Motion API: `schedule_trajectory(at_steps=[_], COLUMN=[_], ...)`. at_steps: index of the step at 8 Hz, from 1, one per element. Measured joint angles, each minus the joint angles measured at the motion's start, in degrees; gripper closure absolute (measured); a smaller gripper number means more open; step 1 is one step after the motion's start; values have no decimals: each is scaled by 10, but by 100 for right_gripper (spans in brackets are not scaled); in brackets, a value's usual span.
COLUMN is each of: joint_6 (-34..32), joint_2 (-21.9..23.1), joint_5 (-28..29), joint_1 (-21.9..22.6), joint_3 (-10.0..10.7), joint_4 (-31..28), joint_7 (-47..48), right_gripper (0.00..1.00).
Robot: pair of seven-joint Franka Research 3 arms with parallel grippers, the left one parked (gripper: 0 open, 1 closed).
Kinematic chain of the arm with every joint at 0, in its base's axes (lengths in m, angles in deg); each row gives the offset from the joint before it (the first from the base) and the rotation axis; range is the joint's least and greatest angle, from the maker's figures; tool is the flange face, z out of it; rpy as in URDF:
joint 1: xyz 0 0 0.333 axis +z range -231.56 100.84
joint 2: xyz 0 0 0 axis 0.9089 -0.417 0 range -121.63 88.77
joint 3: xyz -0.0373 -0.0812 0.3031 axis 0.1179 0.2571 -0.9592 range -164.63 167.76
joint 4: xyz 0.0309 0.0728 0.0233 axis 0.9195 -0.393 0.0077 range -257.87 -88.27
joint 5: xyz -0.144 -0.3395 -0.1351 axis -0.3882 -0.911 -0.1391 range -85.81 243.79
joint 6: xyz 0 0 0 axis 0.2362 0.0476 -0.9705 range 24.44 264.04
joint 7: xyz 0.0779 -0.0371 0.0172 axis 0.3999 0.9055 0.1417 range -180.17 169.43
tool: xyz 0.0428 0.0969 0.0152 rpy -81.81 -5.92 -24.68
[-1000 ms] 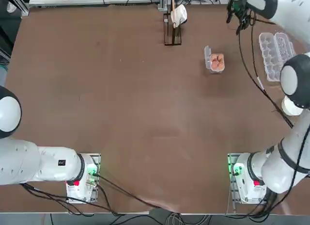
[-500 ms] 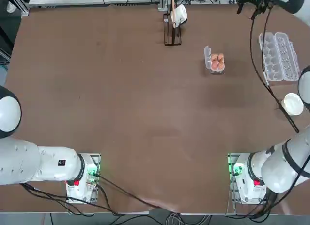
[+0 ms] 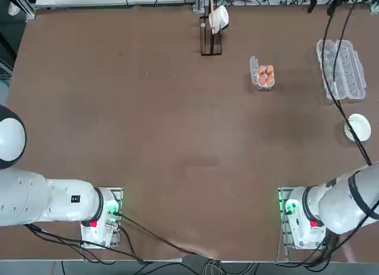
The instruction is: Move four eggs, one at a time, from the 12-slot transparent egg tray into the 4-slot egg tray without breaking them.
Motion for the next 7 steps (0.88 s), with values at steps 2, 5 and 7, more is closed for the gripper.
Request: schedule_trajectory(at_steps=[2,5,7], joint_6=[-59,-121,-129], joint_2=[26,76,90], joint_5=[-9,-23,-23], joint_1=[-110,-156,-165], joint_3=[-121,-149,-157], joint_4=[15,9,6], joint_7=[-11,-126,-141], right_gripper=[0,0,0])
